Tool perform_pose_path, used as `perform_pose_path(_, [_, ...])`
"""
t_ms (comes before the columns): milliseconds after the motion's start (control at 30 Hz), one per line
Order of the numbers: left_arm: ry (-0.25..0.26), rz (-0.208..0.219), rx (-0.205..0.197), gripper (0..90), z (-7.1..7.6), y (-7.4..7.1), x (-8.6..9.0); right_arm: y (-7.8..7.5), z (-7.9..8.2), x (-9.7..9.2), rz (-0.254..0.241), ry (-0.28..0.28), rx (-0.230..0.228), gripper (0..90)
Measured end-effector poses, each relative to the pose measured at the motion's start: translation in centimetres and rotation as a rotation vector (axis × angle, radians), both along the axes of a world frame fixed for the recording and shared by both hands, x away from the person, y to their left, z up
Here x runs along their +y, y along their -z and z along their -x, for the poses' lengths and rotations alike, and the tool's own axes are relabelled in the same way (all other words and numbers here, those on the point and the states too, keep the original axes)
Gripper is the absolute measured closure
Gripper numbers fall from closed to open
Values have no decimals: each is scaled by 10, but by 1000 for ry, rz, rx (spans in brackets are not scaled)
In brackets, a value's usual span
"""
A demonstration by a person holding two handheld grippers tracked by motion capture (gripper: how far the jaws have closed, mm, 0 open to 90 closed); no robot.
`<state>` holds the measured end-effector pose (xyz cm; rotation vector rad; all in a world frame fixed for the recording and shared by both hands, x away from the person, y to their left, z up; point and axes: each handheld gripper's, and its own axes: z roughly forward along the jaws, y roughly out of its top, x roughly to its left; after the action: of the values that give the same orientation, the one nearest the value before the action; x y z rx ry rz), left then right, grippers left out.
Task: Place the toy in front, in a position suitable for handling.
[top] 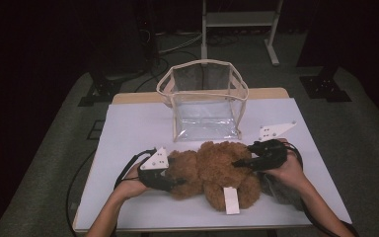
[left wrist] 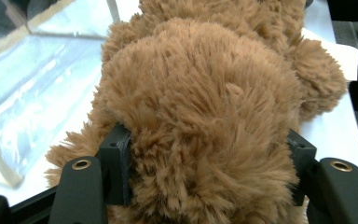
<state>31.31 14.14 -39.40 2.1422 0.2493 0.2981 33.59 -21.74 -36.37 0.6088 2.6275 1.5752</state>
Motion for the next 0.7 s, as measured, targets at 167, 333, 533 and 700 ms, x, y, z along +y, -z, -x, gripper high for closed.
perform_pose_path(167, [20, 33, -50, 374, -3, -29, -18, -25, 8, -22, -13, 31, -30, 567])
perform_pose_path(333, [62, 41, -92, 370, -6, -54, -43, -60, 20, -44, 11, 64, -86, 563])
perform_pose_path(533, [98, 5, -77, 368, -8, -49, -64, -64, 27, -65, 52, 84, -70, 557])
perform_pose_path(700, [77, -49, -39, 366, -7, -33, -55, -30, 19, -61, 55, 70, 14, 554])
